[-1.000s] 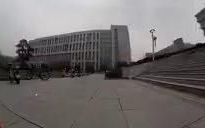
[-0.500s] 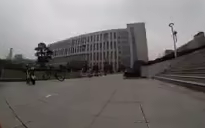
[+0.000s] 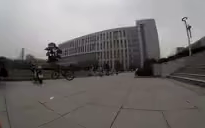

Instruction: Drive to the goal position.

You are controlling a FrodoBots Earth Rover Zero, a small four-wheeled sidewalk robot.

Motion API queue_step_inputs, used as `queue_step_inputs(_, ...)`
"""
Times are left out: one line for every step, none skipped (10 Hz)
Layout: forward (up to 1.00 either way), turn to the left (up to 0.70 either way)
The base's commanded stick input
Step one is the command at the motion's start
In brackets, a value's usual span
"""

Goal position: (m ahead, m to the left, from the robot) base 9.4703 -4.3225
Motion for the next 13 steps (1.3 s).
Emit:
queue_step_inputs(0.70,-0.01)
queue_step_inputs(0.70,-0.01)
queue_step_inputs(0.70,-0.01)
queue_step_inputs(0.70,-0.01)
queue_step_inputs(0.70,-0.01)
queue_step_inputs(0.70,-0.01)
queue_step_inputs(0.70,-0.01)
queue_step_inputs(0.70,-0.01)
queue_step_inputs(0.70,-0.01)
queue_step_inputs(0.70,-0.01)
queue_step_inputs(0.70,-0.01)
queue_step_inputs(0.70,-0.01)
queue_step_inputs(0.70,-0.01)
